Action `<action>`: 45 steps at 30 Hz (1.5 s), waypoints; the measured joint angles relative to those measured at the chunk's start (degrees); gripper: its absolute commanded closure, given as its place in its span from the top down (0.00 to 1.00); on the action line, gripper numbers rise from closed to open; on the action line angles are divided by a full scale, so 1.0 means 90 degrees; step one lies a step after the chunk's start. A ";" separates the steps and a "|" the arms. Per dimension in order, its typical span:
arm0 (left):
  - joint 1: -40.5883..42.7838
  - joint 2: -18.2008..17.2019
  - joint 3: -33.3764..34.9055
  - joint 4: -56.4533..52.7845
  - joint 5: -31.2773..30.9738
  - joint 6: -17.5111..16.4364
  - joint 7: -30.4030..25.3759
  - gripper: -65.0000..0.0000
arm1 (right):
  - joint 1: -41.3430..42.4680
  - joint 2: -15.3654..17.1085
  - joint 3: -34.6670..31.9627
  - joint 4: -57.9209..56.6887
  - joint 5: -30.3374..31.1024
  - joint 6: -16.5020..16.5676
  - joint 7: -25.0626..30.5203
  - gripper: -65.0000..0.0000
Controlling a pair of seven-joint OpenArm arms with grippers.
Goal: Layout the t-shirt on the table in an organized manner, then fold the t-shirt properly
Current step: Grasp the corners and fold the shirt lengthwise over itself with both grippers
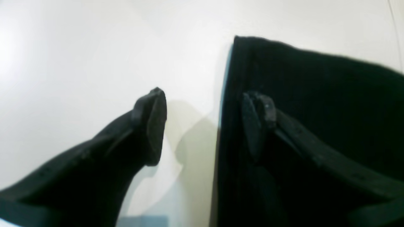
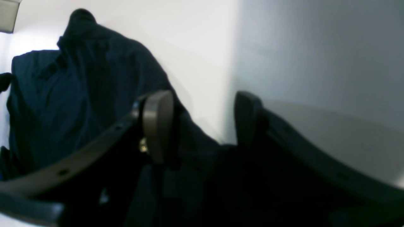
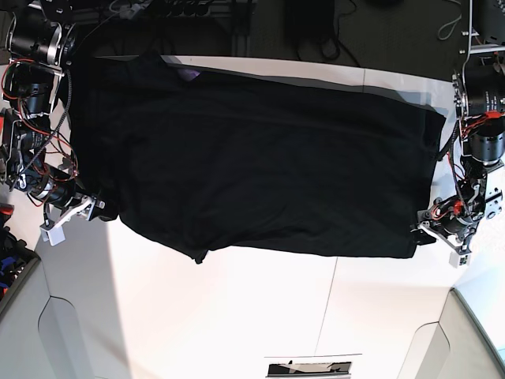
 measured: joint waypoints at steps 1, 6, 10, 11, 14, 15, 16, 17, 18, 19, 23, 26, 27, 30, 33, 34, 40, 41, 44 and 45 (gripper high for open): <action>-0.0007 0.0000 -0.0002 -0.0007 0.0000 -0.0063 0.0015 0.62 | 0.0002 0.0000 0.0000 0.0000 0.0002 0.0000 -0.0002 0.49; 0.0029 0.0012 -0.0005 -0.0039 -0.0607 -0.0816 0.0153 0.62 | 0.0000 -0.0002 0.0000 0.0000 0.0012 -0.0002 0.0002 0.49; 0.0007 0.0189 -0.0010 -0.0034 -0.0663 -0.0840 0.0211 0.62 | 0.0000 -0.0002 0.0000 0.0000 0.0019 0.0000 0.0002 0.49; -0.0007 0.0238 -0.0010 -0.0034 -0.0670 -0.0908 0.0223 0.62 | 0.0000 -0.0002 0.0000 0.0000 0.0019 -0.0002 0.0002 0.49; -0.0007 0.0335 -0.0010 -0.0029 -0.0661 -0.1076 0.0223 0.58 | 0.0000 -0.0024 0.0000 0.0000 0.0015 -0.0002 0.0002 0.49; -0.0007 0.0335 -0.0010 -0.0029 -0.0661 -0.1081 0.0223 0.51 | 0.0000 -0.0034 0.0000 0.0000 0.0015 -0.0002 0.0000 0.49; -0.0007 0.0333 -0.0010 -0.0029 -0.0624 -0.1078 0.0253 0.41 | 0.0000 -0.0036 0.0000 0.0000 0.0015 -0.0002 0.0000 0.48; -0.0007 0.0328 -0.0010 -0.0032 -0.0624 -0.1081 0.0296 0.30 | 0.0000 -0.0036 0.0000 0.0000 0.0015 -0.0002 0.0000 0.40; -0.0005 0.0313 -0.0010 -0.0034 -0.0602 -0.1149 0.0323 0.19 | 0.0002 -0.0036 0.0000 0.0000 -0.0007 -0.0027 -0.0027 0.27; 0.0010 0.0287 -0.0010 -0.0039 -0.0585 -0.1314 0.0333 0.09 | 0.0000 -0.0051 0.0000 0.0000 -0.0017 -0.0058 -0.0063 0.12; 0.0046 0.0153 0.0002 -0.0034 -0.0629 -0.1761 0.0342 0.00 | -0.0015 -0.0070 -0.0002 -0.0024 -0.0034 -0.0046 -0.0097 0.00; 0.0083 -0.0044 0.0010 0.0272 -0.1013 -0.1739 0.1078 0.00 | -0.0017 -0.0036 -0.0002 0.0005 0.0012 -0.0046 -0.0163 0.00; 0.0100 -0.0119 0.0015 0.0430 -0.1212 -0.1736 0.1382 0.00 | -0.0044 -0.0012 -0.0002 0.0058 0.0039 -0.0049 -0.0245 0.00; 0.0226 -0.0355 0.0019 0.1112 -0.2120 -0.1724 0.2171 0.00 | -0.0175 0.0131 -0.0002 0.0274 0.0272 -0.0078 -0.0500 0.00; 0.0510 -0.0641 0.0027 0.1923 -0.2866 -0.1756 0.2611 0.00 | -0.0488 0.0284 0.0032 0.0741 0.0537 -0.0063 -0.0685 0.00; 0.0622 -0.0753 0.0032 0.2191 -0.3079 -0.1756 0.2735 0.00 | -0.0593 0.0313 0.0053 0.0952 0.0503 -0.0068 -0.0731 0.00; 0.1389 -0.1445 0.0036 0.3602 -0.3859 -0.1775 0.3487 0.00 | -0.1103 0.0522 0.0080 0.1775 0.0714 -0.0036 -0.0886 0.00; 0.1569 -0.1528 0.0046 0.3769 -0.3939 -0.1790 0.3475 0.00 | -0.1205 0.0605 0.0087 0.1870 0.0789 -0.0034 -0.0894 0.00; 0.2072 -0.1758 0.0075 0.4194 -0.4099 -0.1819 0.3524 0.00 | -0.1462 0.0862 0.0121 0.2191 0.0833 0.0002 -0.0964 0.00; 0.2234 -0.1841 0.0075 0.4313 -0.4116 -0.1819 0.3519 0.00 | -0.1549 0.0923 0.0129 0.2339 0.0877 0.0002 -0.0974 0.00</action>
